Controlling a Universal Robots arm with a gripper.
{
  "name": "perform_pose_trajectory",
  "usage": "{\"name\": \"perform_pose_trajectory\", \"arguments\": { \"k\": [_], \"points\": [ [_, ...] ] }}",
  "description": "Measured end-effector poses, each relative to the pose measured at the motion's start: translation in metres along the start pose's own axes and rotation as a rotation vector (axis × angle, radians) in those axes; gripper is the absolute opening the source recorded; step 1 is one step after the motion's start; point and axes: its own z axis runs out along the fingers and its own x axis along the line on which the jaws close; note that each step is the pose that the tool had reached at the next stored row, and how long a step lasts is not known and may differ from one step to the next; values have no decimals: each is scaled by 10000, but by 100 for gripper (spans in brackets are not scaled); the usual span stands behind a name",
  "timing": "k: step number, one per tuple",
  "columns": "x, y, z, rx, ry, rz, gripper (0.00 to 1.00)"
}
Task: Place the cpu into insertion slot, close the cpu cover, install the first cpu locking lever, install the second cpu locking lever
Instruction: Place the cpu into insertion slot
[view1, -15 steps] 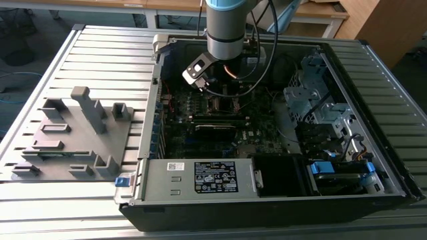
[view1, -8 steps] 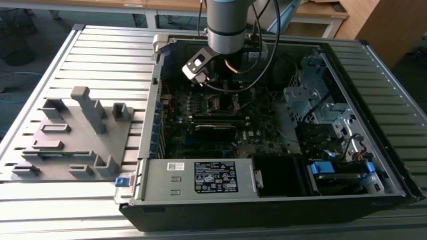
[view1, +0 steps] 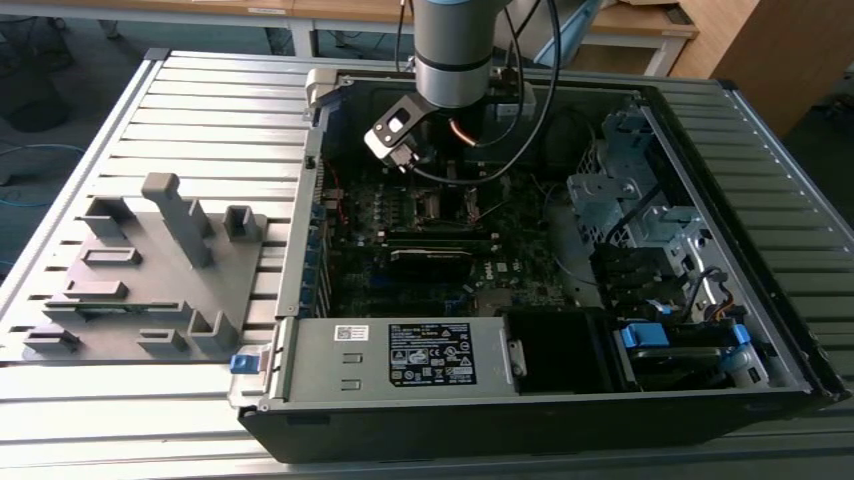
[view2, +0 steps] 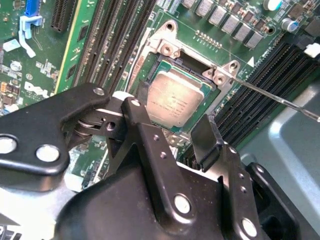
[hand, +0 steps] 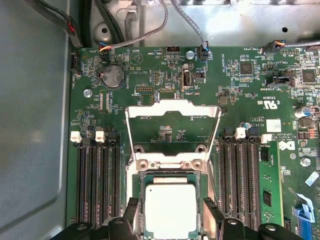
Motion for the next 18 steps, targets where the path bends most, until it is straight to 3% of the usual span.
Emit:
{"name": "perform_pose_trajectory", "arguments": {
  "k": [4, 6, 7, 9, 10, 14, 18],
  "points": [
    [0, 0, -2, 0, 0, 0, 53],
    [0, 0, -3, 0, 0, 0, 42],
    [0, 0, -3, 0, 0, 0, 42],
    [0, 0, -4, 0, 0, 0, 30],
    [0, 0, -5, 0, 0, 0, 30],
    [0, 1, -6, 0, 0, 0, 12],
    [0, 1, -8, 16, -1, -2, 10]
  ]
}}
